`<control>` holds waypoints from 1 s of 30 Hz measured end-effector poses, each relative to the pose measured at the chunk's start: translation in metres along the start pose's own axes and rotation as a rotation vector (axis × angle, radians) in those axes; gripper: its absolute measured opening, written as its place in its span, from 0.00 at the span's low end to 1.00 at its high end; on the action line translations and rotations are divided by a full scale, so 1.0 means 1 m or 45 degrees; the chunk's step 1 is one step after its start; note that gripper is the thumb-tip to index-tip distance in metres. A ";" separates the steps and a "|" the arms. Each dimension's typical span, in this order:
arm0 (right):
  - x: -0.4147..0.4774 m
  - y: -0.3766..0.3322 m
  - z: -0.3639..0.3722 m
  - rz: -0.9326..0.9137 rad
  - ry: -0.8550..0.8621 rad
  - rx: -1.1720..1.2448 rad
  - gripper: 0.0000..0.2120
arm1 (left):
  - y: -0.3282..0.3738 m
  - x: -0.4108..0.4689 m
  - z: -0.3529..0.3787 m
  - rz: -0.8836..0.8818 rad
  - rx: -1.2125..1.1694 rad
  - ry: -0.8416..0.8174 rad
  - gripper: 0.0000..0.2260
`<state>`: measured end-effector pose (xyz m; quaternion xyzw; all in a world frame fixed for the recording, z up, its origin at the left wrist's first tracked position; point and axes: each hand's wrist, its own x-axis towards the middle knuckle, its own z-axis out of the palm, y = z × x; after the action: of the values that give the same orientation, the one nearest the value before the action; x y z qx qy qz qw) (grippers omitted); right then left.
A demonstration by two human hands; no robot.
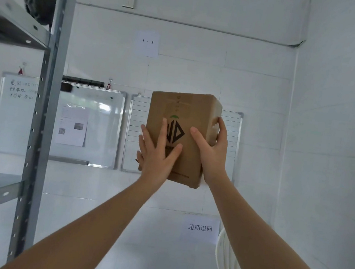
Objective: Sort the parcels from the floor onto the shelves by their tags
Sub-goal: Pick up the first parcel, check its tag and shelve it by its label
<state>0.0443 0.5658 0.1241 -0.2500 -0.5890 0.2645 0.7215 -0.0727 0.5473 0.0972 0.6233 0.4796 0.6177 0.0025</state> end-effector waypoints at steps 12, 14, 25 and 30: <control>-0.009 0.000 -0.011 0.111 -0.147 -0.057 0.32 | 0.012 -0.011 0.004 -0.248 -0.946 -0.232 0.34; -0.013 0.000 -0.009 0.088 -0.185 0.010 0.28 | 0.016 -0.011 0.003 -0.259 -0.889 -0.189 0.35; -0.023 -0.010 -0.017 0.014 -0.251 0.019 0.20 | 0.015 -0.008 -0.017 -0.255 -0.819 -0.125 0.26; -0.030 -0.009 -0.008 -0.031 -0.199 -0.021 0.20 | 0.016 -0.007 -0.017 -0.226 -0.802 -0.115 0.23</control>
<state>0.0479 0.5384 0.1068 -0.2275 -0.6485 0.2696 0.6745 -0.0750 0.5246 0.1056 0.5746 0.3167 0.7047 0.2702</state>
